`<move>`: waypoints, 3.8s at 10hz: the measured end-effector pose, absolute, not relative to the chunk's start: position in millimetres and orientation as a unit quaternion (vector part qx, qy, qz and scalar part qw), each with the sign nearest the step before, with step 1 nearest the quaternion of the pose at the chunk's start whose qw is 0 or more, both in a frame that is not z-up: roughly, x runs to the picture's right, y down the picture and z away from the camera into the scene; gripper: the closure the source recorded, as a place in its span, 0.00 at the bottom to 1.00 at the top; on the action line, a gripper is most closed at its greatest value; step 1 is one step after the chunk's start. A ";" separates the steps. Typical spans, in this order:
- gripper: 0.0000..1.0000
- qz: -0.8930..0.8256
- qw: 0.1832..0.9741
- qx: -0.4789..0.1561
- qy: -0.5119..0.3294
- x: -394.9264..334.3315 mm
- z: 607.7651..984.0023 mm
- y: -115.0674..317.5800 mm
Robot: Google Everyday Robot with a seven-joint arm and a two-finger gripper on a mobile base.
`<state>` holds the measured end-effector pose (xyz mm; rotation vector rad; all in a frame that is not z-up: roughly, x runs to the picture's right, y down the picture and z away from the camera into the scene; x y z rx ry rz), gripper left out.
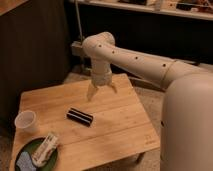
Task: Move the arm in a circular motion
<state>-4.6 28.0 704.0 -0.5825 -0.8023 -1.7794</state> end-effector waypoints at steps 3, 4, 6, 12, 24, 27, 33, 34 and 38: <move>0.20 -0.727 0.545 -0.257 -0.330 23.9 700.2 35.8; 0.20 -0.722 0.551 -0.261 -0.328 32.8 698.2 38.7; 0.20 -0.710 0.565 -0.268 -0.324 52.8 692.7 45.5; 0.20 -0.671 0.613 -0.281 -0.307 109.1 665.5 80.5; 0.20 -0.697 0.602 -0.229 -0.316 145.1 511.6 237.1; 0.20 -0.745 0.539 -0.170 -0.353 61.8 502.3 232.2; 0.20 -0.806 0.412 -0.065 -0.420 -101.1 484.5 220.4; 0.20 -0.812 0.395 -0.051 -0.426 -124.2 484.4 215.4; 0.20 -0.835 0.343 -0.014 -0.431 -206.1 511.8 166.5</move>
